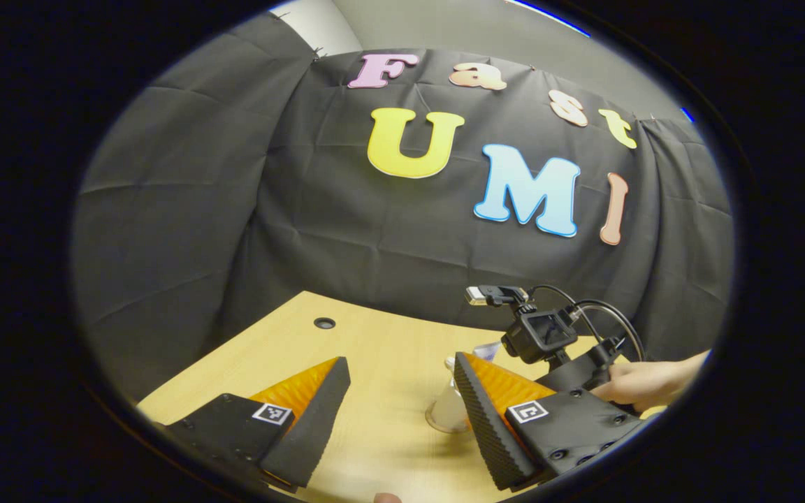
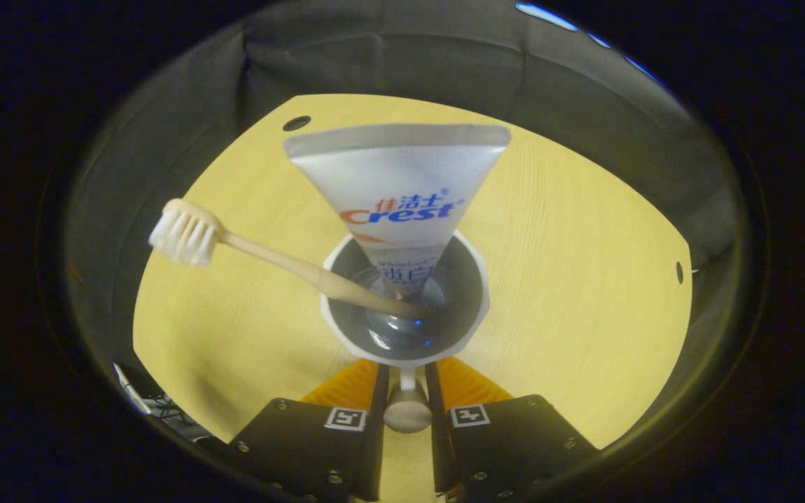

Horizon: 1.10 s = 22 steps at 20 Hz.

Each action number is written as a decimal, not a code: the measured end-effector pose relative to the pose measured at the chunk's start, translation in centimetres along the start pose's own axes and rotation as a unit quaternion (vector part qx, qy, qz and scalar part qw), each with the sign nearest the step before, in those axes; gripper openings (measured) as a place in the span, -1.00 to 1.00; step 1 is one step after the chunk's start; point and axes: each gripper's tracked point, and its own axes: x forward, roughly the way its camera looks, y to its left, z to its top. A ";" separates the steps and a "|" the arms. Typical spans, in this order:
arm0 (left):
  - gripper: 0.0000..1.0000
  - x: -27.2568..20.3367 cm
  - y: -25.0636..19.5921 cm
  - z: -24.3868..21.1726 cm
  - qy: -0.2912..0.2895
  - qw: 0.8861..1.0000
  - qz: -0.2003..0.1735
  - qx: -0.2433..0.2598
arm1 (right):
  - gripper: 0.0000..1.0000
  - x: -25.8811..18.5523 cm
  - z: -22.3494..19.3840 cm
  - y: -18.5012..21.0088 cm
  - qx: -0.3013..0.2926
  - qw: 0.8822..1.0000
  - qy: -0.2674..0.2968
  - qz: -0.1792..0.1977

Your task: Put the toothbrush and toothpaste on the desktop into the cup, then pick up the cup and place it on the coaster on the desktop.

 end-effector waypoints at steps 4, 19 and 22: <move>0.97 0.3 -0.1 0.4 -0.001 1.000 -0.005 0.004 | 0.11 -2.3 -1.2 0.3 0.009 1.000 -0.018 0.009; 0.94 1.2 -8.3 4.5 -0.023 0.996 -0.076 0.047 | 0.42 -16.6 -4.4 -7.2 0.122 0.965 -0.229 -0.035; 0.92 1.4 -10.9 5.7 -0.034 0.994 -0.091 0.055 | 0.45 -21.0 -3.7 -10.0 0.122 0.941 -0.308 -0.072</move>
